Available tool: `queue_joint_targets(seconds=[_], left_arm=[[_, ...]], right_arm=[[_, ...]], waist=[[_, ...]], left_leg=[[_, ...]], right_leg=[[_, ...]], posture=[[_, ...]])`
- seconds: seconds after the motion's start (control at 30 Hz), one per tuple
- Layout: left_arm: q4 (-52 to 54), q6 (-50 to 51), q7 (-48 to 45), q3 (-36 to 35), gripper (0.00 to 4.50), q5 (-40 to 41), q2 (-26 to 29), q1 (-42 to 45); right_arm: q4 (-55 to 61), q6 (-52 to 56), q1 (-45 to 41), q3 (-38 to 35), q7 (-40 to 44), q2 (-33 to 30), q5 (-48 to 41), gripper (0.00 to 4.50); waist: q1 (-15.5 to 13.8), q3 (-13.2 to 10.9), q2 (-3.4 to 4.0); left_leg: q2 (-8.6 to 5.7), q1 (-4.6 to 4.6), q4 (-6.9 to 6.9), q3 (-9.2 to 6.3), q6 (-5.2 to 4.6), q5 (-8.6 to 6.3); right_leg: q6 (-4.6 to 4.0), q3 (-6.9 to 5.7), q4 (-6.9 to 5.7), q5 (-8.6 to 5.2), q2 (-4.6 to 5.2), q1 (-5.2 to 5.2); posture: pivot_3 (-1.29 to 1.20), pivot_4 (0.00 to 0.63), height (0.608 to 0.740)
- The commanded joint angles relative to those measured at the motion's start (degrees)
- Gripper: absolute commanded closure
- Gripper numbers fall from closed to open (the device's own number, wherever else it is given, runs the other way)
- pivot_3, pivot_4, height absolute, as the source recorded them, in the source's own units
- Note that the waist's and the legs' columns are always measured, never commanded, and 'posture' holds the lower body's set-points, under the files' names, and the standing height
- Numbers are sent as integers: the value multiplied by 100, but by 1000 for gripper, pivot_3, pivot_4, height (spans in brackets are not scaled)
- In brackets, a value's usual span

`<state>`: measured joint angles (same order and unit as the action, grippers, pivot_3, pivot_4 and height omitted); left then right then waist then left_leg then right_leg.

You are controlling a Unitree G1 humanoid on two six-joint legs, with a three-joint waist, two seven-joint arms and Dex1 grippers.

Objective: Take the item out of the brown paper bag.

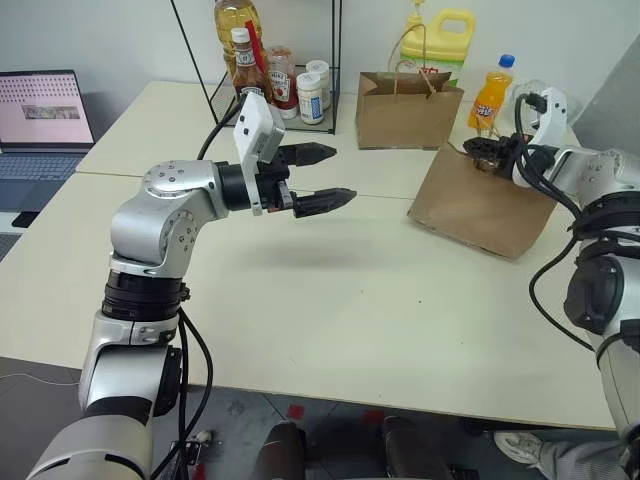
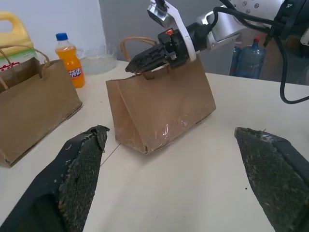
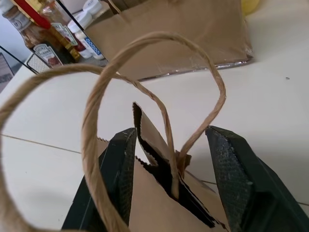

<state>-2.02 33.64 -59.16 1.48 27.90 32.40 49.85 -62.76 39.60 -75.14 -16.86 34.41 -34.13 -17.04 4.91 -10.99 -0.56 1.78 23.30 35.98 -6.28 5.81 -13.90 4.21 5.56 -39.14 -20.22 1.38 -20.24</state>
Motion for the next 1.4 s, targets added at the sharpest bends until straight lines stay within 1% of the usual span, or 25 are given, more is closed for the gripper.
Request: queue_joint_targets(seconds=[0.03,0.07,0.2,0.23,0.57,0.67,0.8,0.93,1.07,1.17,1.23,1.4], left_arm=[[266,-26,51,-140,0,37,83,75],[280,-15,59,-151,0,42,96,70],[312,13,74,-179,0,58,146,46],[323,19,80,-180,0,65,154,39],[418,104,111,-173,0,124,163,4],[705,373,212,-291,0,315,200,-166],[1346,852,494,-584,0,629,311,-575],[2101,1375,1011,-1014,0,1000,417,-1092],[2539,1709,1522,-1439,0,1286,495,-1400],[2825,1941,1901,-1778,0,1506,546,-1606],[3070,2117,2134,-2008,0,1695,575,-1813],[3691,2454,2680,-2484,0,2141,664,-2434]], right_arm=[[-44,-413,-213,-262,-41,29,-187,2522],[-51,-470,-227,-277,6,40,-187,2739],[-46,-588,-278,-327,125,51,-174,4136],[-40,-599,-284,-323,157,47,-164,4428],[202,-508,-248,-237,495,76,-160,4470],[540,-195,-265,-186,549,159,-217,4470],[1471,490,-145,-220,458,420,-500,4470],[2930,1329,262,-194,226,870,-931,4470],[3811,1687,524,-96,-49,1381,-1207,4470],[3942,1597,574,27,-173,1763,-1228,4470],[3813,1329,547,182,-174,1998,-1157,4470],[3077,367,348,627,46,2472,-886,4470]], waist=[[8,0,0],[9,0,0],[10,0,0],[11,-1,1],[14,-1,1],[21,-1,2],[52,-3,6],[83,-3,6],[83,-3,6],[93,-3,6],[116,-3,6],[139,-3,5]], left_leg=[[0,0,0,0,0,0],[0,0,1,0,0,0],[0,0,2,0,0,0],[0,-1,2,0,0,0],[-1,-1,3,1,1,1],[-1,-1,4,2,1,1],[-1,3,5,3,1,1],[2,12,6,1,1,1],[0,18,14,-2,2,3],[0,19,15,-4,1,12],[1,19,15,-7,1,17],[1,18,18,-9,-3,19]], right_leg=[[0,0,-1,0,0,0],[0,0,-2,0,0,0],[0,0,-6,0,0,0],[0,0,-6,0,0,-1],[0,1,-35,0,0,-13],[0,2,-40,0,0,-16],[0,4,-63,0,0,-30],[0,4,-84,0,-2,-51],[0,3,-88,0,0,-53],[0,3,-89,0,0,-56],[0,1,-94,0,-1,-57],[0,0,-102,0,-2,-58]], posture=[[0,150,740],[0,150,740],[0,150,740],[0,150,740],[0,150,740],[0,150,740],[0,150,740],[0,150,740],[0,150,740],[0,150,740],[0,150,740],[0,150,740]])
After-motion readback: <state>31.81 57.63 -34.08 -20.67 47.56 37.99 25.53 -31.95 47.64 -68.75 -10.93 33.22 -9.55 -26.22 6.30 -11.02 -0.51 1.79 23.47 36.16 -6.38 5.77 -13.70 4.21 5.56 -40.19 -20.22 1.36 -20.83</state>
